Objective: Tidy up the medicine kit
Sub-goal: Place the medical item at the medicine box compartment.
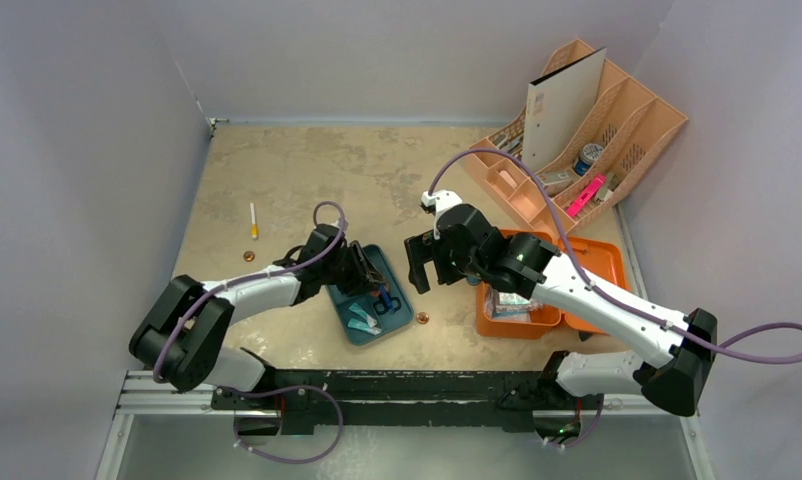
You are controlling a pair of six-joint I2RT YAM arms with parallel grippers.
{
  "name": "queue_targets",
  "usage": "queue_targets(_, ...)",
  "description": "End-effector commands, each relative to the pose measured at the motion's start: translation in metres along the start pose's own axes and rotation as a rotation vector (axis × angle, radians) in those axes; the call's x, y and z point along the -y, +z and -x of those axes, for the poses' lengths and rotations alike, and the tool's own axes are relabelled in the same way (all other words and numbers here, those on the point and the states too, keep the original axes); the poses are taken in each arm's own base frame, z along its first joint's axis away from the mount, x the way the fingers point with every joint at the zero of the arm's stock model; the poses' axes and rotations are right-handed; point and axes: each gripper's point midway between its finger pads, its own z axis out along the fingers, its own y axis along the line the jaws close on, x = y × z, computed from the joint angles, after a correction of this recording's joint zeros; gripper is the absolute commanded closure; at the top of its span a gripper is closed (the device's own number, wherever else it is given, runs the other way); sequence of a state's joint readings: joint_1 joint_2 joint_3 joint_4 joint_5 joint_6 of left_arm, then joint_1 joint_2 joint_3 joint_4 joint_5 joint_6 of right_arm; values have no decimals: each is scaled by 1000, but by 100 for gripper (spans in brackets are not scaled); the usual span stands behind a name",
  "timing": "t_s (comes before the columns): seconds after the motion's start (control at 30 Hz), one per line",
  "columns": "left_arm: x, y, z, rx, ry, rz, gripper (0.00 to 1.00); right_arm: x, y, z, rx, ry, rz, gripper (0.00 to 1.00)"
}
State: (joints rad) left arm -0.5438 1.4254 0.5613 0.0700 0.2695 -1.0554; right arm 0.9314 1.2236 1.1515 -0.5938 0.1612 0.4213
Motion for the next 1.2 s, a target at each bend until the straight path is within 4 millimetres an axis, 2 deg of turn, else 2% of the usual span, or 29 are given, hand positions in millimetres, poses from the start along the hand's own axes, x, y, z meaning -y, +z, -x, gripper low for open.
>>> queue_targets(0.0, 9, -10, 13, 52, 30, 21, 64, -7, -3, 9, 16, -10, 21, 1)
queue_targets(0.17, 10, -20, 18, 82, 54, 39, 65, -6, -2, 5, 1, 2, 14, 1)
queue_targets(0.3, 8, -22, 25, 97, 95, 81, 73, -6, -1, 3, -4, 10, 14, 1)
queue_targets(0.33, 8, -20, 29, 92, 119, 102, 78, -7, -1, 5, 0, 11, 16, 1)
queue_targets(0.7, 3, -3, 30, 54, 147, 139, 92, -7, -2, 5, -6, -1, 19, 1)
queue_targets(0.97, -19, -12, 36, 79, 165, 276, 96, -6, -1, 4, -7, -8, 15, 1)
queue_targets(1.17, -8, -17, 36, 89, 161, 225, 95, -7, 2, 3, -11, -7, 17, 1)
